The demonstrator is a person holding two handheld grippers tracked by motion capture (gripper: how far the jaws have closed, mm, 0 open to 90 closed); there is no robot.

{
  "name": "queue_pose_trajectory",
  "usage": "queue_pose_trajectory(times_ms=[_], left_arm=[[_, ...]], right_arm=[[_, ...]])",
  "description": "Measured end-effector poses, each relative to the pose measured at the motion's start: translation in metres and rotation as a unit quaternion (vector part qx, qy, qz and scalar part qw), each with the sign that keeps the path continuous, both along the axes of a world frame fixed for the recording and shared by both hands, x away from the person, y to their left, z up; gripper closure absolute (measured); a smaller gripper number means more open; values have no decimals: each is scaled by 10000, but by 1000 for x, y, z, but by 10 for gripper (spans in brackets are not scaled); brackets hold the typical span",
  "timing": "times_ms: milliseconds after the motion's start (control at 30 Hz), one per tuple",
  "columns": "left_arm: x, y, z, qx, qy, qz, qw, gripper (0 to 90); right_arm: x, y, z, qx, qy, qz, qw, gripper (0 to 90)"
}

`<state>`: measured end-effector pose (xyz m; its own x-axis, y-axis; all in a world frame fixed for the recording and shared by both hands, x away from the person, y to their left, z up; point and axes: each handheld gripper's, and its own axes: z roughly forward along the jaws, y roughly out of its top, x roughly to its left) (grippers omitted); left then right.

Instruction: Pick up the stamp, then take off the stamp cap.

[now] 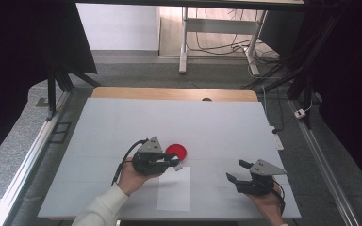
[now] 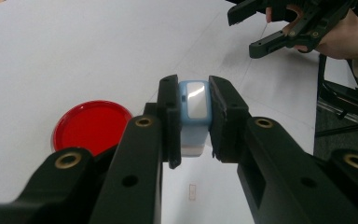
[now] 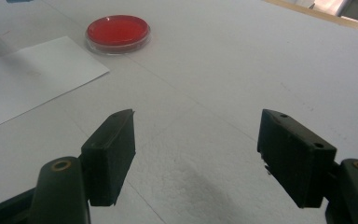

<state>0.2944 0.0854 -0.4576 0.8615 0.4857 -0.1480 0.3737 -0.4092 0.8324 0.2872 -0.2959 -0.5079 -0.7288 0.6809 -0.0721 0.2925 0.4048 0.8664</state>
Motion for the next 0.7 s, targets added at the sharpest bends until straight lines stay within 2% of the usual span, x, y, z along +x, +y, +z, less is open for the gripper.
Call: queue_pose_trajectory(times_ms=[233,467,700], left_arm=[[1,1,0,-42,11,47,10000,749],[3,4,-1,-138,74,71,9999,749],[6,8,-2,-189,100,95,9997,749]], right_arm=[[0,1,0,-44,-59,-32,10000,270],[0,3,1,15,-87,-27,10000,265],[0,12,5,48,-178,-90,9998,265]])
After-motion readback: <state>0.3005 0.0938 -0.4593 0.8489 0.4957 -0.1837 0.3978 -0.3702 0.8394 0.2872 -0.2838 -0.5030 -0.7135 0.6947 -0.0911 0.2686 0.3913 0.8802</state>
